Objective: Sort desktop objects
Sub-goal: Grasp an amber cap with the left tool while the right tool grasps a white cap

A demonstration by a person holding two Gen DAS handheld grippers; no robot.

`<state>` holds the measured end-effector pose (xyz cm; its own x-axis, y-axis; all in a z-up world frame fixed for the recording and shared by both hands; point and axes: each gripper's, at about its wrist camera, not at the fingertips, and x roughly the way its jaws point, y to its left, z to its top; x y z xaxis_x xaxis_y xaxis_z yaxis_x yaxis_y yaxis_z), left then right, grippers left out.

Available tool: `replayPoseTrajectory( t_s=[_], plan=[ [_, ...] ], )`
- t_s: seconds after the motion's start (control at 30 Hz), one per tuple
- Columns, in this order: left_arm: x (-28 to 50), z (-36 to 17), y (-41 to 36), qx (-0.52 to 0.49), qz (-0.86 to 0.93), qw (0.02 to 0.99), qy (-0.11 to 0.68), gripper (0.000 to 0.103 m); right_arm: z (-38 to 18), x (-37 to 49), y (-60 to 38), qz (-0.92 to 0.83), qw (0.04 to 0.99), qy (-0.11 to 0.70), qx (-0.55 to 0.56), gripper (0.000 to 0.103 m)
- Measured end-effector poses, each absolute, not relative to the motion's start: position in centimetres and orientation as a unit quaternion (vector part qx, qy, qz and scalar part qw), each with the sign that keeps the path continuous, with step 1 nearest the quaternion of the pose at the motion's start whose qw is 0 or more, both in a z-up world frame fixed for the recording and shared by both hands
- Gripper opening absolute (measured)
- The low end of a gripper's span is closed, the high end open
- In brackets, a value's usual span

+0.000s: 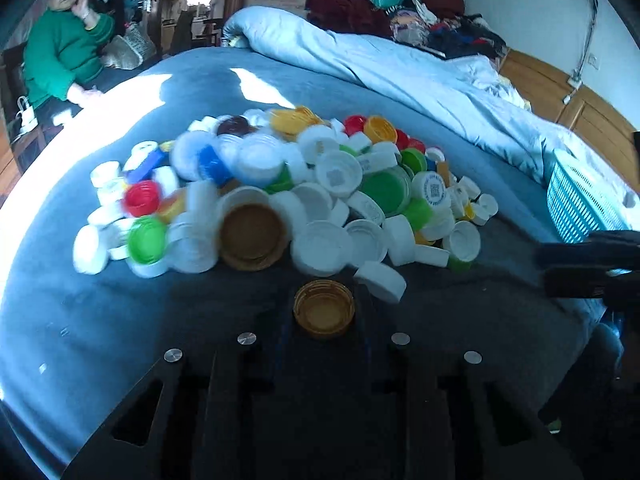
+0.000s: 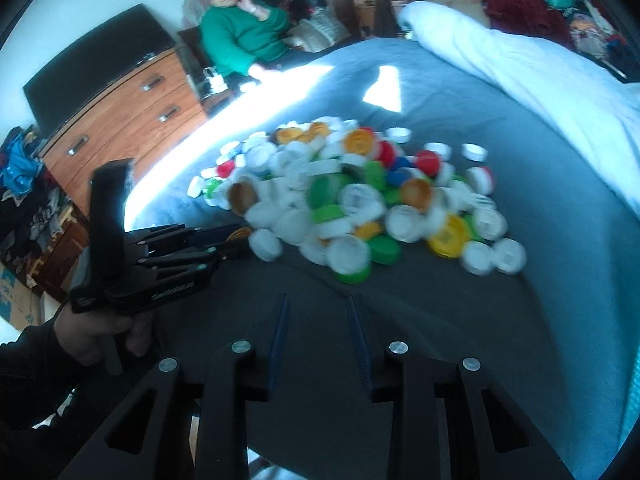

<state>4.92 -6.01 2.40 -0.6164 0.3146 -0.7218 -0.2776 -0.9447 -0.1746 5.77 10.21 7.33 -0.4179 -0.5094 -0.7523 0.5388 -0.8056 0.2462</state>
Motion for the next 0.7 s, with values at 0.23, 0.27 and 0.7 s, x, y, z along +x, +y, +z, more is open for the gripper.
replayPoseTrajectory(
  t_s=[0.23, 0.27, 0.7],
  plan=[
    [5.0, 3.0, -8.4, -0.406, 0.9, 0.149, -0.06, 0.024, 4.1, 2.5, 5.0, -0.812, 0.351, 0.009, 0.466, 0.047],
    [4.9, 2.9, -8.6, -0.407, 0.899, 0.147, -0.065, 0.024, 3.8, 2.3, 4.6, -0.814, 0.347, 0.01, 0.466, 0.047],
    [5.2, 3.0, -7.8, -0.407, 0.899, 0.148, -0.067, 0.025, 4.2, 1.9, 3.9, -0.832, 0.324, 0.028, 0.45, 0.012]
  ],
)
